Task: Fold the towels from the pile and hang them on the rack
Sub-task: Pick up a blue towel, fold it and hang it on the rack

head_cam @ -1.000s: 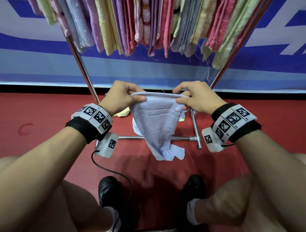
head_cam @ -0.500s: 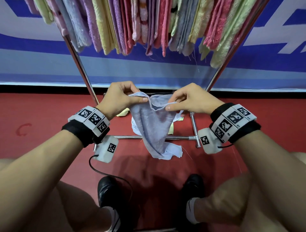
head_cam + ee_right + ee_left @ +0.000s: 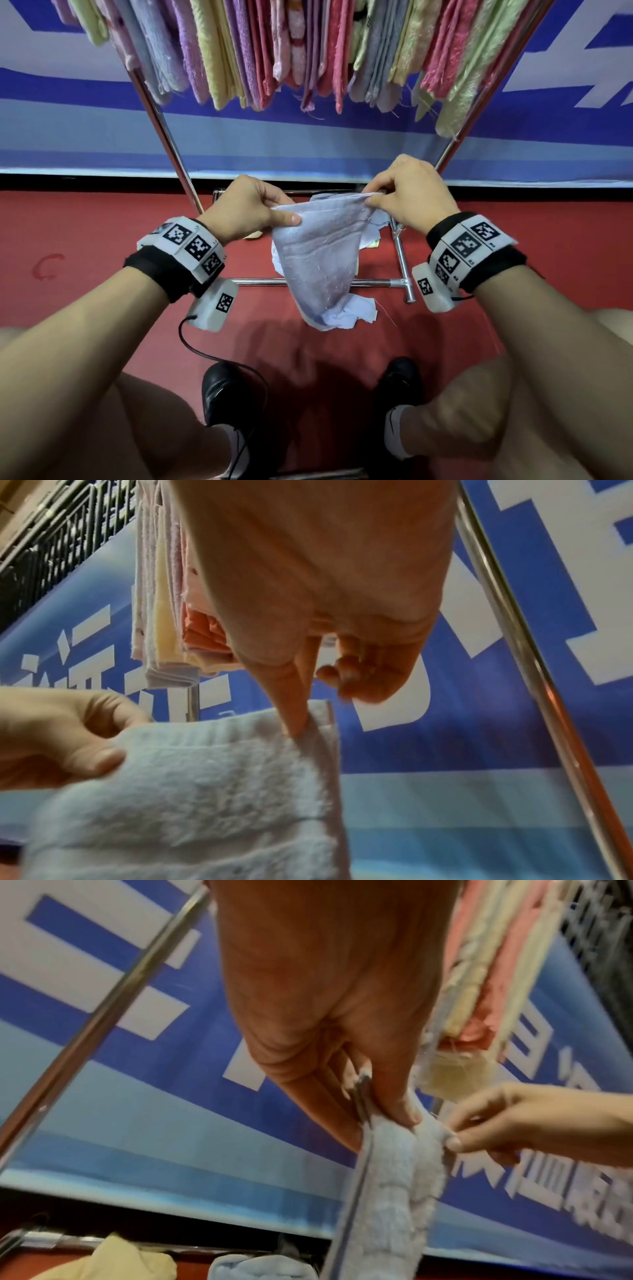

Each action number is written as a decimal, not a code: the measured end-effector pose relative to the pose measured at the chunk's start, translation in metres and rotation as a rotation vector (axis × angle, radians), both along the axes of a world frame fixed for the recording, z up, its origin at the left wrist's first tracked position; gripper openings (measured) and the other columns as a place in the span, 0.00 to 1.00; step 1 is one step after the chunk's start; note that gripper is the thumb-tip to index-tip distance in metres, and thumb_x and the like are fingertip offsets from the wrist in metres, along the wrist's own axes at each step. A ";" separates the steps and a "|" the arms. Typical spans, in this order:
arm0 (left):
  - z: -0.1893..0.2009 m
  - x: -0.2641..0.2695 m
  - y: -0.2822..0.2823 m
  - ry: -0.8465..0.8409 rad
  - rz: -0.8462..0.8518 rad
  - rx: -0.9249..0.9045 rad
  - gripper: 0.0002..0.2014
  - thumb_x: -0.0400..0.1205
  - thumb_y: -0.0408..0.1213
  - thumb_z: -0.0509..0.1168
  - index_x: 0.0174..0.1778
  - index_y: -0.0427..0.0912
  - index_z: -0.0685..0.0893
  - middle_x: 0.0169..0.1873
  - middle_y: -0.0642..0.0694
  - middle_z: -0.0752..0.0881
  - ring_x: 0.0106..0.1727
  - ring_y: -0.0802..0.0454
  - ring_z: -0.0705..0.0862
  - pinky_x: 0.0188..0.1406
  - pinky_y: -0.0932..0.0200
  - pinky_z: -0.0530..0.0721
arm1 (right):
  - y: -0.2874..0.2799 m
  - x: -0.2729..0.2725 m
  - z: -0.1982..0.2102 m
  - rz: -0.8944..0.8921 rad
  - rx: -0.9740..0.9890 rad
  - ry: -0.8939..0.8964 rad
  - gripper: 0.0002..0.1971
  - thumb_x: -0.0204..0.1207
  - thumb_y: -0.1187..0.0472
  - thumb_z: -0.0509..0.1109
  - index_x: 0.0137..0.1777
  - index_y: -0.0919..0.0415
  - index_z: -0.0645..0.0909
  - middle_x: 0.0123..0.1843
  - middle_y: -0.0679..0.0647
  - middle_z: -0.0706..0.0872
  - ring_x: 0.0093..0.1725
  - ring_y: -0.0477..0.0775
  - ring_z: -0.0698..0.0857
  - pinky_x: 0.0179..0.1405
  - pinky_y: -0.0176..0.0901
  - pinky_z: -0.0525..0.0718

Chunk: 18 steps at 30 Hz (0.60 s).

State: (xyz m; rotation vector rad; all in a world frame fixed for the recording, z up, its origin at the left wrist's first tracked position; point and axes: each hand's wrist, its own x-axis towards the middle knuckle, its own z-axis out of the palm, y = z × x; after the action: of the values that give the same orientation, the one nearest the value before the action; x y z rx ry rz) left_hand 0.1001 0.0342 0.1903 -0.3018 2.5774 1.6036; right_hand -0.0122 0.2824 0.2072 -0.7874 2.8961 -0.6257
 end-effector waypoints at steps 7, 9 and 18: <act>0.000 0.006 0.034 0.213 -0.243 -0.064 0.07 0.71 0.39 0.83 0.42 0.45 0.94 0.36 0.53 0.91 0.38 0.53 0.87 0.42 0.51 0.85 | -0.026 0.019 0.000 -0.239 -0.412 -0.599 0.09 0.84 0.62 0.63 0.45 0.60 0.83 0.47 0.60 0.91 0.36 0.56 0.92 0.32 0.47 0.91; -0.001 0.008 0.041 0.230 -0.306 -0.052 0.06 0.72 0.34 0.82 0.43 0.42 0.94 0.30 0.62 0.88 0.34 0.66 0.81 0.38 0.67 0.78 | -0.032 0.024 0.001 -0.262 -0.501 -0.705 0.12 0.84 0.50 0.68 0.49 0.58 0.83 0.54 0.58 0.89 0.43 0.56 0.92 0.38 0.54 0.94; -0.007 0.005 0.026 0.165 -0.220 -0.276 0.06 0.73 0.39 0.82 0.42 0.51 0.92 0.30 0.51 0.87 0.32 0.55 0.82 0.37 0.56 0.82 | -0.038 0.024 -0.004 -0.171 -0.257 -0.440 0.20 0.75 0.77 0.66 0.62 0.57 0.78 0.41 0.49 0.74 0.28 0.43 0.79 0.19 0.28 0.76</act>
State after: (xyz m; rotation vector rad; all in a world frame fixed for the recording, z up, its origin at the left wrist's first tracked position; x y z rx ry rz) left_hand 0.1046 0.0600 0.1837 0.0998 2.8384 1.2497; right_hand 0.0116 0.2444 0.2031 -0.3596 2.5199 -1.0544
